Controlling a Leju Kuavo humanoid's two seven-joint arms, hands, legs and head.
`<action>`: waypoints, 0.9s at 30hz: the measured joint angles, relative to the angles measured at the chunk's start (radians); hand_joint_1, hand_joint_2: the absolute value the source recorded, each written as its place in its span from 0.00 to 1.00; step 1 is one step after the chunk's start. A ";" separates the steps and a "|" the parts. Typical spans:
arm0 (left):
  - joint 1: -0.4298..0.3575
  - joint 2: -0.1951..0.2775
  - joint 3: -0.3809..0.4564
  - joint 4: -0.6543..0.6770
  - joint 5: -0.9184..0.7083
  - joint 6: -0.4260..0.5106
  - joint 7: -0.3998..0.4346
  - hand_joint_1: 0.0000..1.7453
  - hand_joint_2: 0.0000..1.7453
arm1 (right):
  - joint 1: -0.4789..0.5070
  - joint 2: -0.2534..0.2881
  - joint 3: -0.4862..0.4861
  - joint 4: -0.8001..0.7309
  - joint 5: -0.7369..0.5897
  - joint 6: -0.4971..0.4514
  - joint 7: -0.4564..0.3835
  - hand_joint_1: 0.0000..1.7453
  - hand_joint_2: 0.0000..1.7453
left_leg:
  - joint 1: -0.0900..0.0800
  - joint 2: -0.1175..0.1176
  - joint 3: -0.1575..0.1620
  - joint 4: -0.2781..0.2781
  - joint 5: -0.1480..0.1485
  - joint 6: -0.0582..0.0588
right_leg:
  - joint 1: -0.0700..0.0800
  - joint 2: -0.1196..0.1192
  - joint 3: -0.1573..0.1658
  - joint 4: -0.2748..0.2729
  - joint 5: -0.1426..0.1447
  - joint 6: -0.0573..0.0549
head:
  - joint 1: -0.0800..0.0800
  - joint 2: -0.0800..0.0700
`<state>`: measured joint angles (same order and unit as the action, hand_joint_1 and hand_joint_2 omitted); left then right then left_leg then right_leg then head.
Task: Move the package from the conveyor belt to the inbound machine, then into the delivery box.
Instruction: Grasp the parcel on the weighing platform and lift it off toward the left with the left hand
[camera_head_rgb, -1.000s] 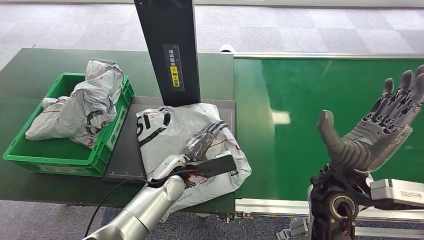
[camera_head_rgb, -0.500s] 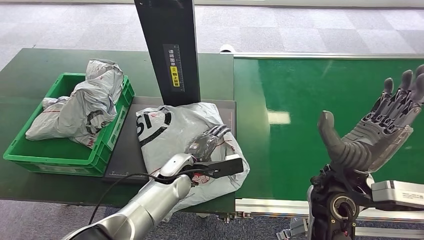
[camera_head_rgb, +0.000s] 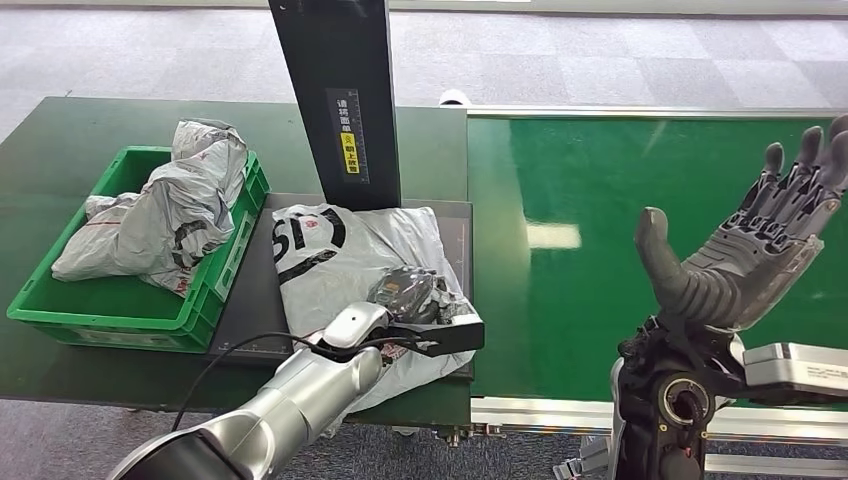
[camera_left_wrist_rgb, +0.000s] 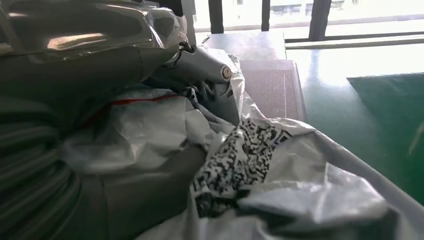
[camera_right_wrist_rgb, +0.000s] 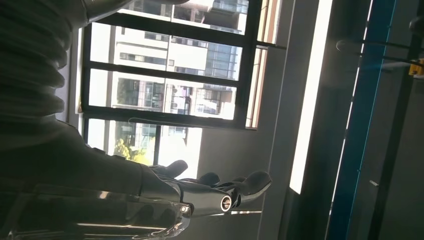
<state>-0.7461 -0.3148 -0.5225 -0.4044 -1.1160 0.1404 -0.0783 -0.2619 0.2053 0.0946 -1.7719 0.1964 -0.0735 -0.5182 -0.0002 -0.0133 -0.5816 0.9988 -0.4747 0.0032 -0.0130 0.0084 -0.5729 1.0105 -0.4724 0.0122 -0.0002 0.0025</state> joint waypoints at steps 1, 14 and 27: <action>-0.001 0.000 0.003 0.002 0.007 0.011 -0.012 1.00 1.00 | -0.001 0.001 -0.002 0.004 0.000 0.000 0.000 0.00 1.00 | 0.000 0.000 0.000 0.000 0.000 0.000 | 0.000 0.000 0.000 0.000 0.000 0.000 | 0.000 0.000; 0.069 0.010 0.171 -0.278 0.317 0.036 -0.318 1.00 1.00 | -0.007 0.002 -0.022 0.039 0.000 -0.006 0.002 0.00 1.00 | 0.000 0.000 -0.001 0.000 0.000 0.000 | 0.000 0.000 -0.001 0.000 0.000 0.000 | 0.000 0.000; 0.327 0.196 0.292 -1.332 0.653 0.382 -0.492 1.00 1.00 | 0.123 -0.014 -0.087 0.007 -0.032 -0.094 -0.035 0.00 1.00 | 0.001 0.000 -0.001 -0.001 -0.002 -0.001 | 0.001 0.002 -0.002 0.000 -0.003 -0.001 | 0.000 0.000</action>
<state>-0.4191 -0.1187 -0.2310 -1.7365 -0.4630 0.5228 -0.5704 -0.1389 0.1917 0.0079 -1.7647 0.1643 -0.1676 -0.5537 0.0007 -0.0130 -0.5829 0.9978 -0.4764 0.0020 -0.0119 0.0104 -0.5754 1.0109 -0.4757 0.0116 -0.0001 0.0023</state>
